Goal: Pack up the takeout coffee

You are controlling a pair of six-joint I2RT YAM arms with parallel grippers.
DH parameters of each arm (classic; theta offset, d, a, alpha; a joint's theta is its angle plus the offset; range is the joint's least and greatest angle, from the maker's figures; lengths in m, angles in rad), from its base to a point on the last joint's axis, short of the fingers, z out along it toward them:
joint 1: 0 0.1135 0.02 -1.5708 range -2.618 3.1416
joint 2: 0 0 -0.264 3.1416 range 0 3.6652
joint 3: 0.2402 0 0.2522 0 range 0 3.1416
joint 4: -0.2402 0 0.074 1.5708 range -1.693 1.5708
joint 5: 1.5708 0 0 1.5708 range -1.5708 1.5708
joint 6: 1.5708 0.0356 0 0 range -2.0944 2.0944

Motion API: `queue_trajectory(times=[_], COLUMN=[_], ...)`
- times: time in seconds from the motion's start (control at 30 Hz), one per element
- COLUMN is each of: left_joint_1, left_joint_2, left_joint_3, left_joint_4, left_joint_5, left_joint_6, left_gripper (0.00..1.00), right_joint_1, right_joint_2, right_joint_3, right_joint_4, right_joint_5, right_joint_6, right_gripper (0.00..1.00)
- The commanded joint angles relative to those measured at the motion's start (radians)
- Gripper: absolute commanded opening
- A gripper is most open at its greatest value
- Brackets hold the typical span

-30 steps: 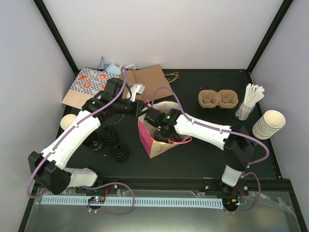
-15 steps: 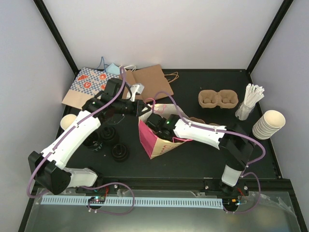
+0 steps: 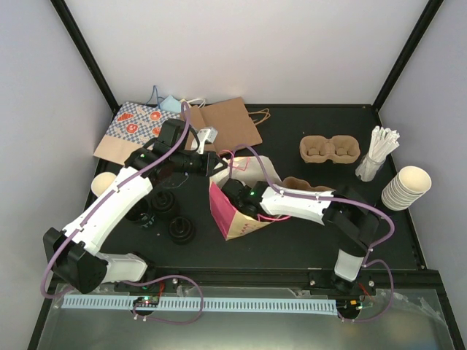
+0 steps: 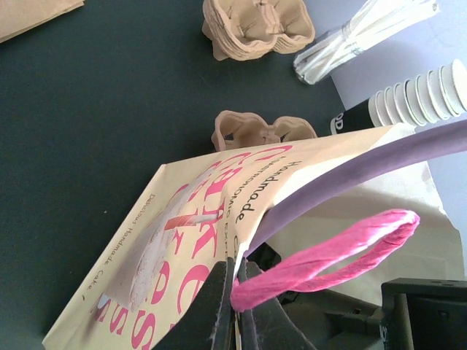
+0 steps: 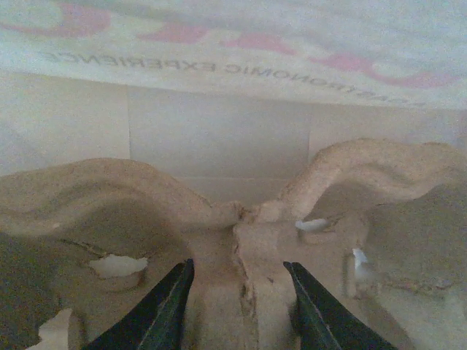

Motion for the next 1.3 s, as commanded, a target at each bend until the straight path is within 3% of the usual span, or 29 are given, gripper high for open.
queue_trajectory(times=[0.0, 0.53, 0.63, 0.7, 0.77, 1.27], left_joint_1=[-0.012, -0.008, -0.008, -0.007, -0.007, -0.017], left_joint_2=[-0.039, -0.021, -0.021, -0.021, -0.018, -0.010], left_joint_3=[0.039, 0.057, 0.060, 0.062, 0.065, 0.091], left_joint_4=[0.070, 0.035, 0.032, 0.028, 0.023, -0.041], left_joint_5=[0.080, 0.098, 0.100, 0.101, 0.100, 0.089], left_joint_6=[0.018, 0.037, 0.039, 0.042, 0.046, 0.121], left_gripper=[0.02, 0.02, 0.02, 0.02, 0.02, 0.02], right_joint_1=[0.005, 0.004, 0.004, 0.005, 0.005, 0.008], right_joint_2=[0.046, 0.044, 0.019, -0.007, -0.042, -0.219], right_joint_3=[-0.069, -0.114, -0.110, -0.108, -0.104, 0.060], right_joint_4=[0.016, 0.069, 0.060, 0.053, 0.047, -0.136], right_joint_5=[-0.032, -0.023, -0.019, -0.022, -0.025, -0.003], right_joint_6=[0.000, -0.010, -0.014, -0.018, -0.019, -0.029], right_gripper=[0.35, 0.36, 0.50, 0.78, 0.97, 1.00])
